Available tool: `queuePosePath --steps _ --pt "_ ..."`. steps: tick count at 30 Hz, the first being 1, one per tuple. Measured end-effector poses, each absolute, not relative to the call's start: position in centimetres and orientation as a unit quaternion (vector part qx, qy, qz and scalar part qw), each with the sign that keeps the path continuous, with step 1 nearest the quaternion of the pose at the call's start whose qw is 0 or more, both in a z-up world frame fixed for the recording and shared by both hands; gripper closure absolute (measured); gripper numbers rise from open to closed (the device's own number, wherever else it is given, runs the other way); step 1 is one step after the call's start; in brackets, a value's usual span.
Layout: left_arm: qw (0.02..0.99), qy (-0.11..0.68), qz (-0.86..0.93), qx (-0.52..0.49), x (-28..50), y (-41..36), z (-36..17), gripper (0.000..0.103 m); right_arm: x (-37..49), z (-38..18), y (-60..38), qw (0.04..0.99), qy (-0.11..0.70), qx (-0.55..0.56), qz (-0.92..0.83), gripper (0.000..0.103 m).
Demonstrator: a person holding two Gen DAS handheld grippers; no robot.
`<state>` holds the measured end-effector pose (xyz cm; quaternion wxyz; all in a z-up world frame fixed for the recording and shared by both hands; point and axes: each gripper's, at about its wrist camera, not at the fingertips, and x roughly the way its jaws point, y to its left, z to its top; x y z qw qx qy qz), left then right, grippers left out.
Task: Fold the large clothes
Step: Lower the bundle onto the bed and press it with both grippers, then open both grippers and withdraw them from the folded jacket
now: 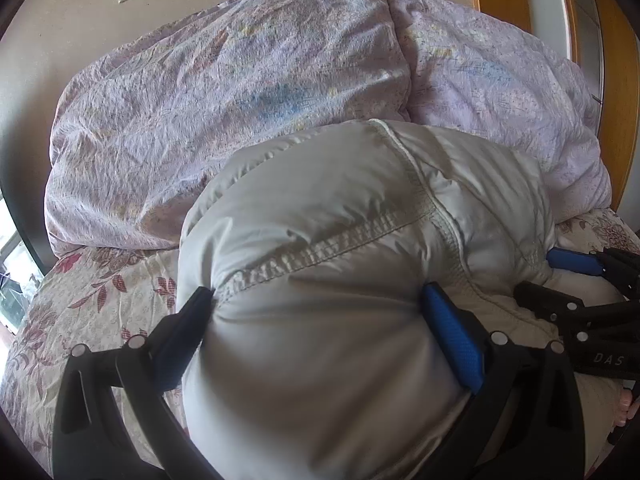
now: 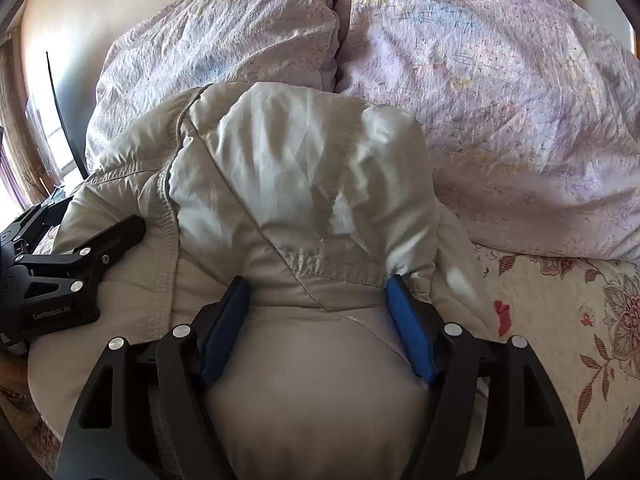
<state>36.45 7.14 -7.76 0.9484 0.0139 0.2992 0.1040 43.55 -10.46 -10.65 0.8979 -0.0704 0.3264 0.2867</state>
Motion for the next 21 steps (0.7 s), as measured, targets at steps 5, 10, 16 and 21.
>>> queuePosePath --steps 5,10,16,21 --pt "0.949 0.298 0.101 -0.001 34.2 7.7 -6.2 0.002 41.2 -8.7 -12.0 0.903 0.33 -0.064 0.266 0.029" --pt "0.952 0.294 0.082 -0.035 28.9 8.7 -4.3 0.002 36.4 -7.1 -15.6 0.91 0.311 -0.029 0.274 0.023" --pt "0.955 0.28 0.096 -0.014 23.2 7.5 -3.6 0.002 35.0 -9.6 -15.3 0.904 0.344 -0.082 0.24 0.022" --pt "0.952 0.292 0.09 -0.009 20.4 6.1 -3.5 0.002 32.8 -7.9 -17.6 0.915 0.328 -0.021 0.235 0.019"
